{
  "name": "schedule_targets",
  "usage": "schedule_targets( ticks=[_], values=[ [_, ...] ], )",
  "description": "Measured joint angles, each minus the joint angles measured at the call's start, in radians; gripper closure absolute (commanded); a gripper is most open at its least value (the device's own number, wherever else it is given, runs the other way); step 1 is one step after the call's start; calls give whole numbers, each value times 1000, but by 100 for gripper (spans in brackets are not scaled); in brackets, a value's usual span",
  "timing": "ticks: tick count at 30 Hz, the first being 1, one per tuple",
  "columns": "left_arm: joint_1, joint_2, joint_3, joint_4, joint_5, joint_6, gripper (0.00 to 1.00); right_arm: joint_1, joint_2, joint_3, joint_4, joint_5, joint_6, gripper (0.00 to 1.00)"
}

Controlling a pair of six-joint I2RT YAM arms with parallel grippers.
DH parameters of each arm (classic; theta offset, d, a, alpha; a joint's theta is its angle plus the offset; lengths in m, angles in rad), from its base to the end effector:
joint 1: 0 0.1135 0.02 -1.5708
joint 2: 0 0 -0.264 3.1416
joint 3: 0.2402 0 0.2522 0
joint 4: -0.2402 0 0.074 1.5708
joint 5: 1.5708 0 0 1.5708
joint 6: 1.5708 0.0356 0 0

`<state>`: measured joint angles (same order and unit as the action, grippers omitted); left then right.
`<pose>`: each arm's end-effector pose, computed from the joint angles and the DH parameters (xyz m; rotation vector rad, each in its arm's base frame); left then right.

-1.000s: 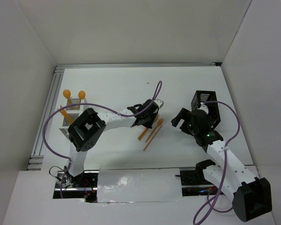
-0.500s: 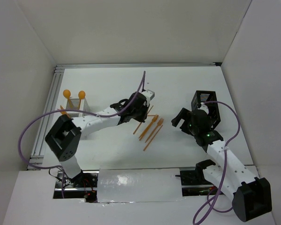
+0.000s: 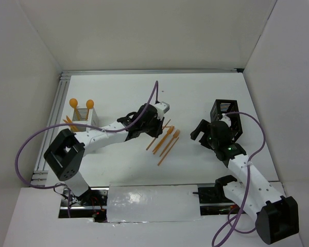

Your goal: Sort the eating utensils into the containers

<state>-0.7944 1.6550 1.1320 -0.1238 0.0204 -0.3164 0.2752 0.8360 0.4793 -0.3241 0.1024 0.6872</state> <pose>0.2600 -0.2658 0.2401 0.5540 2.2244 -0.6217 0.1728 0.0450 0.2112 0.5204 2.2182 0.3993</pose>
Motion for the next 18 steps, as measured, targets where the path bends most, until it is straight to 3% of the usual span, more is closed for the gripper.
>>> schedule_targets(
  ticks=[11, 18],
  values=[
    [-2, -41, 11, 351, 145, 49, 97, -4, -168, 100, -88, 39, -50, 0],
    [0, -61, -63, 488, 227, 52, 96, -5, -223, 120, 34, -159, -102, 1]
  ],
)
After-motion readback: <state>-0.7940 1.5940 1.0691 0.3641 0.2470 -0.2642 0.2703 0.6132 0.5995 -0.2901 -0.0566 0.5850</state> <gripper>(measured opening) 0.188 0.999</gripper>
